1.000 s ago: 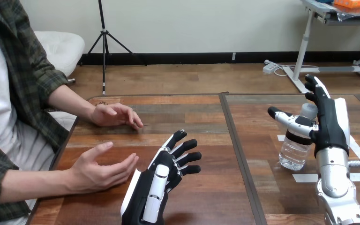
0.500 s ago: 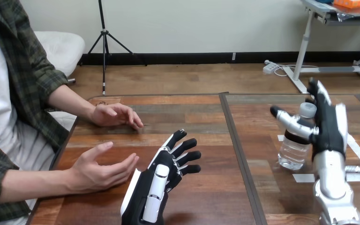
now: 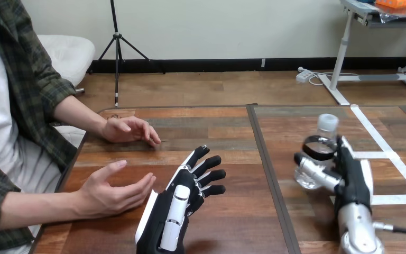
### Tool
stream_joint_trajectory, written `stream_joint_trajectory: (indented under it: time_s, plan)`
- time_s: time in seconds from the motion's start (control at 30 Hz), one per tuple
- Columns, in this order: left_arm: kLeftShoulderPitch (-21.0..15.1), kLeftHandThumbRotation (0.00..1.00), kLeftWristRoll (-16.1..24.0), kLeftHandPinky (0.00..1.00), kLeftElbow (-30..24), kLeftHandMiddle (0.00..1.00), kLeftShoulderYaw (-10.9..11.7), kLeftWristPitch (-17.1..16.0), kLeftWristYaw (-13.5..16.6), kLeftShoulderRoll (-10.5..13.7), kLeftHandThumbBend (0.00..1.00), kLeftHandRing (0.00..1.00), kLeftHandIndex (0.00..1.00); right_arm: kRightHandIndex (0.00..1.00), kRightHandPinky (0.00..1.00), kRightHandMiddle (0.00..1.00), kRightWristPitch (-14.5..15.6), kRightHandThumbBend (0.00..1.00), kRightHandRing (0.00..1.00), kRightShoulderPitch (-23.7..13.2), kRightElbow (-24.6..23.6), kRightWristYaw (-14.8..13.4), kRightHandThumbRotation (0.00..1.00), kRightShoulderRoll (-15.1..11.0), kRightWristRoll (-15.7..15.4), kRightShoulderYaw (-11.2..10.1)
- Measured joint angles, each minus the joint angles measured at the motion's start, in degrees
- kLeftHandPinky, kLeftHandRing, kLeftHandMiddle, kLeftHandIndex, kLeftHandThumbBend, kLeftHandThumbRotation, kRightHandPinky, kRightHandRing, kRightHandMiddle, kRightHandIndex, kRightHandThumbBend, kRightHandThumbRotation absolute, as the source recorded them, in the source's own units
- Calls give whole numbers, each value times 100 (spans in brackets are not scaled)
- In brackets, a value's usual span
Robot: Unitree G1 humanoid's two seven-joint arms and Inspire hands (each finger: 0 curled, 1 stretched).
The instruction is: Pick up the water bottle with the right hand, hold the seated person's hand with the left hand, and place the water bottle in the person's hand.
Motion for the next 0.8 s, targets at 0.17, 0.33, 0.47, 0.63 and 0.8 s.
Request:
stream_joint_trajectory:
  time_s: [0.17,0.33,0.47,0.63,0.8]
  plan:
    - [2,100,-1,73,0,84,2,0,2,0,46,80,90,96,98,96,-129,58,97,64,31,6,0,51,10,-24]
    - [2,100,3,72,-1,84,-1,0,3,0,46,80,90,96,98,96,-215,59,97,63,31,57,0,55,47,-71]
    - [2,100,5,72,-1,84,0,0,4,0,46,80,90,95,98,96,-268,60,97,62,32,75,0,55,57,-105]
    - [2,100,12,72,-1,84,-1,0,4,0,47,80,90,95,98,96,-286,61,96,62,41,64,0,54,40,-119]
    - [2,100,13,72,-1,84,-1,0,3,0,47,80,90,96,98,96,-286,61,97,62,62,44,0,53,25,-120]
